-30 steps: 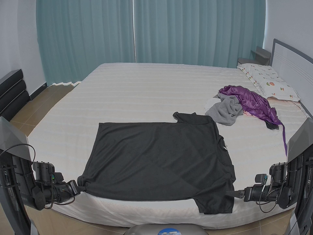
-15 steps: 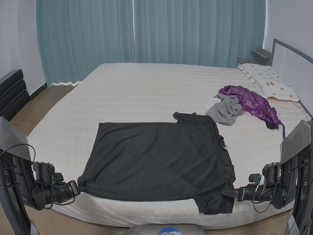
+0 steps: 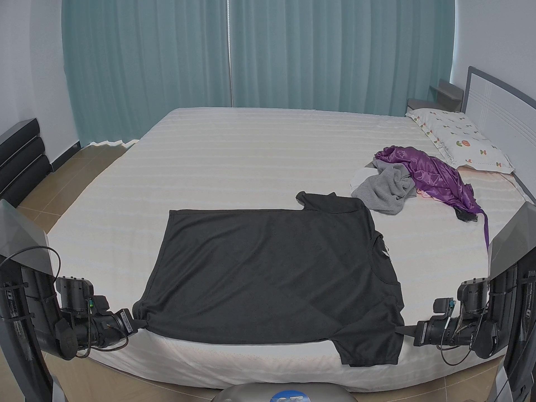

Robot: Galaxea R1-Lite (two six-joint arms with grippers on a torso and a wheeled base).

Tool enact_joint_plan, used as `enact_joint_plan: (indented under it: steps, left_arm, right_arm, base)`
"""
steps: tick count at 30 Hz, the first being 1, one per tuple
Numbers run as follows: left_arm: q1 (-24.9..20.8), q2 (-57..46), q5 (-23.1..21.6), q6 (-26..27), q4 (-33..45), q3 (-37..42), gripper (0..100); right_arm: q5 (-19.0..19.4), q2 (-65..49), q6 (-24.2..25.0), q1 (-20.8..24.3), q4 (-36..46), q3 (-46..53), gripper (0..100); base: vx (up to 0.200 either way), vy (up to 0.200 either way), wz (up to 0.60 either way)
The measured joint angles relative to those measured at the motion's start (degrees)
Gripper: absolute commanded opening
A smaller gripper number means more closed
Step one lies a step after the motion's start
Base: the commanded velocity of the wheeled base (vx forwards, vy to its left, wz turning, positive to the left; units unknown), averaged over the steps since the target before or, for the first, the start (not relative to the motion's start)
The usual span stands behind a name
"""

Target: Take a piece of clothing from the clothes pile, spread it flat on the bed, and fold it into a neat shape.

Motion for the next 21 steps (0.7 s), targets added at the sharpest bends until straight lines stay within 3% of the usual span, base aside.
enact_joint_plan:
  steps: [9, 21]
  left_arm:
    - [-0.02, -0.61, 0.02, 0.27, -0.02, 0.79, 0]
    - [0.07, -3.15, 0.33, 0.79, -0.02, 3.17, 0]
  right_arm:
    - [0.22, -1.68, 0.63, -1.41, 0.72, 0.45, 0]
    - [1.65, -10.19, 0.06, -1.8, 18.01, 0.5, 0]
  base:
    - [0.0, 0.0, 0.0]
    - [0.0, 0.0, 0.0]
